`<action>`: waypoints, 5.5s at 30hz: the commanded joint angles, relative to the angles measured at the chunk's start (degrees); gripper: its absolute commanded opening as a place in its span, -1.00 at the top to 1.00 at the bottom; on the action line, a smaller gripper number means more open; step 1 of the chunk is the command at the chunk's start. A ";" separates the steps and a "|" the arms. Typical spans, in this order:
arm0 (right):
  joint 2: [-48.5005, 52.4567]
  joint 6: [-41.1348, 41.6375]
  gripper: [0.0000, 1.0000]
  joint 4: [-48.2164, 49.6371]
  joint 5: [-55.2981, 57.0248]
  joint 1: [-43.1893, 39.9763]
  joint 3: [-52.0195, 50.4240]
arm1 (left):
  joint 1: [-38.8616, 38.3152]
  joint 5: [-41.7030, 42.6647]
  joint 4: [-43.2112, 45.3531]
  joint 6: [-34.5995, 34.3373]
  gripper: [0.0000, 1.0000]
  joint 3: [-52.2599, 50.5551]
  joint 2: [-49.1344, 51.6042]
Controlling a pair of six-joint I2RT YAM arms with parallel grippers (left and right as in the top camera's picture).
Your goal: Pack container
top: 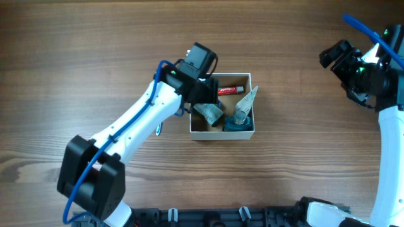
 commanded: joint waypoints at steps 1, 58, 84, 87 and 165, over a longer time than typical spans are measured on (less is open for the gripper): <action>0.11 0.48 -0.99 0.13 -0.74 -0.02 0.20 | 6.38 -1.27 -5.51 1.81 -0.39 6.03 -7.48; 0.11 0.46 -0.99 0.15 -0.74 -0.02 0.20 | -1.01 -1.09 0.11 -1.27 0.92 2.29 -2.56; 0.11 0.46 -0.99 0.15 -0.74 -0.02 0.20 | -1.20 -26.32 -3.96 -2.27 -0.99 2.34 -32.65; 0.11 0.46 -1.00 0.15 -0.74 -0.02 0.20 | -1.20 -26.36 -4.37 -2.25 -1.00 2.32 -38.56; -3.67 -22.40 -1.00 2.29 13.86 1.27 -1.46 | 32.13 6.67 13.79 5.27 -1.00 -71.10 -97.61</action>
